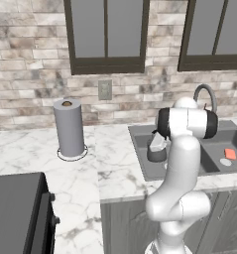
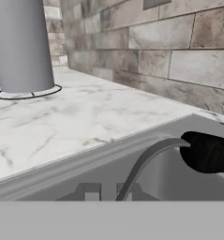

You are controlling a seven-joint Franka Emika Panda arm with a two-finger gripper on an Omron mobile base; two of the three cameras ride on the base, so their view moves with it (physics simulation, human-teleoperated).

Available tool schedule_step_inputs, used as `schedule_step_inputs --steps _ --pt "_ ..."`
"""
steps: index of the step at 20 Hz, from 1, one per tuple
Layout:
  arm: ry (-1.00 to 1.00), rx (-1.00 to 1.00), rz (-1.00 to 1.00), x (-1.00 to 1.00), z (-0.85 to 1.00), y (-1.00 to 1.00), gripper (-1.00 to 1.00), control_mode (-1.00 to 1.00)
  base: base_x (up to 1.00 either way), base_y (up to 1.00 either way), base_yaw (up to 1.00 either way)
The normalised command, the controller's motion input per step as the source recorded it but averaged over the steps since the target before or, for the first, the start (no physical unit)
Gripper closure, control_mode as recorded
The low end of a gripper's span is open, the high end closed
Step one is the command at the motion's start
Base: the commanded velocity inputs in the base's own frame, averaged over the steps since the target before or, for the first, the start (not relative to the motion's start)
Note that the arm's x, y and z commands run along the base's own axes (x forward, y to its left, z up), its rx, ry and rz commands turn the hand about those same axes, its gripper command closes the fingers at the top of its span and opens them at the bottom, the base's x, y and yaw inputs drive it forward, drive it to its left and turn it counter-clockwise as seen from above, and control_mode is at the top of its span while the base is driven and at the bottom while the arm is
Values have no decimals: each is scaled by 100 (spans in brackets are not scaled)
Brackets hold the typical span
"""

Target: Open the cabinet, pick the kettle from the cabinet, and place it in the sink.

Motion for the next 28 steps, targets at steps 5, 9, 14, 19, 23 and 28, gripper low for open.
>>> schedule_step_inputs --steps 5,9,14,19,23,28 --pt "0 0 1 -37 -43 -7 100 -100 0 0 0" --pt "-1 0 0 -41 -48 -4 100 -100 0 0 0" --pt "-1 0 0 -35 -48 -1 -100 -100 0 0 0" --pt "1 0 -2 -15 -15 -12 -100 -100 0 0 0" --pt "3 0 -9 -5 1 -20 -100 -100 0 0 0" --pt "2 -4 -7 -9 0 -31 -100 -100 0 0 0"
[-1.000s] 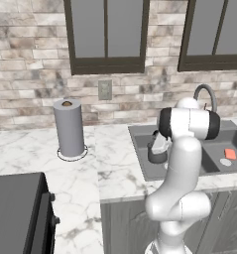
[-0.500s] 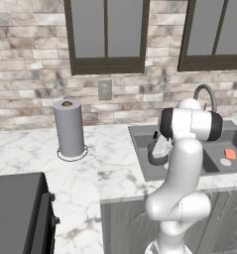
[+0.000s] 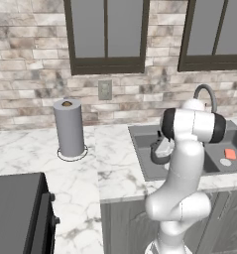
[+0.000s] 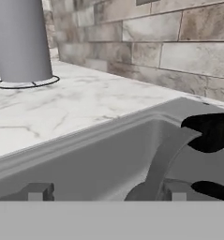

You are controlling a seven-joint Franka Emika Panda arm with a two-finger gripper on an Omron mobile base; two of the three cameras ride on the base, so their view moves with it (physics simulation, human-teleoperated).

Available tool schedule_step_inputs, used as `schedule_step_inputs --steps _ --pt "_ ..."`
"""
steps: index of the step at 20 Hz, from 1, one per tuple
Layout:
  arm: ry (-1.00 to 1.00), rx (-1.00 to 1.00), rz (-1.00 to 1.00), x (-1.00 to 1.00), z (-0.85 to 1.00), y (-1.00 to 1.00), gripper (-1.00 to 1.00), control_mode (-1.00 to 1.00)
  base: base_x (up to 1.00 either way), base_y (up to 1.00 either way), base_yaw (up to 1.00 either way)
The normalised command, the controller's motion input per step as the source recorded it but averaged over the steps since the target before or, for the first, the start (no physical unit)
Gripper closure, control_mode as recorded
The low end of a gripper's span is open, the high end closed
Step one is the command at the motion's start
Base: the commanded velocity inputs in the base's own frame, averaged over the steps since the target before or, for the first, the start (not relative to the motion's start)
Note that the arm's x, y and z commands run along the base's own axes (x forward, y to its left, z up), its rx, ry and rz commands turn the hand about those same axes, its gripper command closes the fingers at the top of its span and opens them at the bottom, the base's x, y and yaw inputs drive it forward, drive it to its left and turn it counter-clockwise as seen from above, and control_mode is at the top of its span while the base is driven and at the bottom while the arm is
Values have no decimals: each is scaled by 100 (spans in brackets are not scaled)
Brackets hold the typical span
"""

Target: Open the cabinet, pick the kettle from the cabinet, and place it in the sink.

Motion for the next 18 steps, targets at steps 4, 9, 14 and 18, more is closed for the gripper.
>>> schedule_step_inputs --steps 4,9,14,18 --pt "3 -5 -11 -30 0 -31 -100 -100 0 0 0" --pt "7 -9 -14 -28 0 -26 -100 -100 0 0 0" --pt "11 -10 -14 -25 -2 -20 -100 -100 0 0 0" --pt "5 -10 -7 -26 -10 -5 -100 -100 0 0 0"
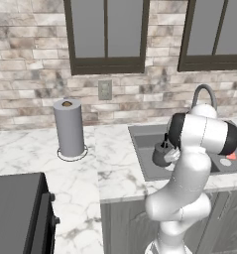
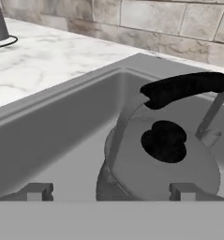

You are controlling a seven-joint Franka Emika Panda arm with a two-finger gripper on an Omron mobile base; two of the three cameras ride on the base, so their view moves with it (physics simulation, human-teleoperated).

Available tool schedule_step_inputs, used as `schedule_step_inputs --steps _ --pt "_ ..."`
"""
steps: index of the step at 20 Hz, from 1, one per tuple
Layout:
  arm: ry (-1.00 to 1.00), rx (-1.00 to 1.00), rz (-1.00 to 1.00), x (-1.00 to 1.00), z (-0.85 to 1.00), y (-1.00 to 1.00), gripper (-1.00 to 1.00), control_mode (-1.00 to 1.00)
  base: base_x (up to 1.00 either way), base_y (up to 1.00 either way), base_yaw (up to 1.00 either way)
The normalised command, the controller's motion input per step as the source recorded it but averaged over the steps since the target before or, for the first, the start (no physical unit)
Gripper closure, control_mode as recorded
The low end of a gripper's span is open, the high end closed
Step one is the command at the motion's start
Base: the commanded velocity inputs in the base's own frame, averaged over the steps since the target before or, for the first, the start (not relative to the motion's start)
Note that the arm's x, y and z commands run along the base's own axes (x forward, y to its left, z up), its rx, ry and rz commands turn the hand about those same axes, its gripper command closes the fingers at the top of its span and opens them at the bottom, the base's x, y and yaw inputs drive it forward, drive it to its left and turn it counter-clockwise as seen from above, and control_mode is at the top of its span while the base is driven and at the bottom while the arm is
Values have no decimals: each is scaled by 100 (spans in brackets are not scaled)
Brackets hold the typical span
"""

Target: Open the cabinet, pick the kettle from the cabinet, and place it in the sink.

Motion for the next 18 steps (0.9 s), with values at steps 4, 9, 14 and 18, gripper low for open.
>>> schedule_step_inputs --steps 4,9,14,18 --pt "0 -4 -1 -22 -6 0 -100 -100 0 0 0" --pt "0 -3 -2 -30 12 -8 -100 -100 0 0 0" --pt "0 -6 -7 -38 35 -19 -100 -100 0 0 0" --pt "0 -11 -15 -40 44 -10 -100 -100 0 0 0"
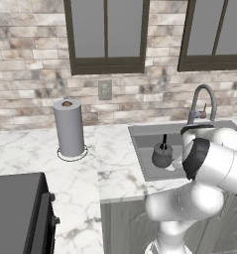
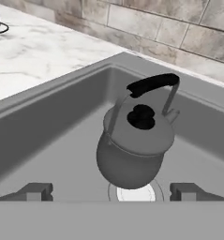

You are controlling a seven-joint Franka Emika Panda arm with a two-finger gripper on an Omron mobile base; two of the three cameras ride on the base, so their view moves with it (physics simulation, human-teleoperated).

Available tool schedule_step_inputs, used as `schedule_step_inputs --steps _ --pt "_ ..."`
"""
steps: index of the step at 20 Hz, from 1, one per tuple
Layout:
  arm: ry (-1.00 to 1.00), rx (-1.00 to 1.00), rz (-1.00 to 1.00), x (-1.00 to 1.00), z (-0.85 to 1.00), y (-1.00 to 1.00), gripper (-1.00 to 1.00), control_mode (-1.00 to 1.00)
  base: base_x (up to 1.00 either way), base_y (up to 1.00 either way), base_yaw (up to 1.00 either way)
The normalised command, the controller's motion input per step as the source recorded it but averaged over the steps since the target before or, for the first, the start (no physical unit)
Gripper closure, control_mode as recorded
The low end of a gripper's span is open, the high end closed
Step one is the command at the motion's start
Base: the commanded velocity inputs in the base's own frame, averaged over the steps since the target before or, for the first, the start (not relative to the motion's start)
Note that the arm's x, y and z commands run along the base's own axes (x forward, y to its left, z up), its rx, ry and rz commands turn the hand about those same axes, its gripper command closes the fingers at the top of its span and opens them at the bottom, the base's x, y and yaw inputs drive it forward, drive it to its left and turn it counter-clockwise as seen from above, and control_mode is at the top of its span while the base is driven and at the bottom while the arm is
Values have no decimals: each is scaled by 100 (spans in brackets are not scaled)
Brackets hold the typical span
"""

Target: Open the cabinet, pick the kettle from the cabinet, and place it in the sink.

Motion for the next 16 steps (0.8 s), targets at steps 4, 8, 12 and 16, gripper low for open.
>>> schedule_step_inputs --steps 4,8,12,16 --pt "19 -16 -18 -20 52 -2 -100 -100 0 0 0" --pt "26 -14 -20 -7 57 0 -100 -100 0 0 0" --pt "34 -9 -16 -7 55 0 -100 -100 0 0 0" --pt "31 -3 -13 -10 61 -2 -100 -100 0 0 0"
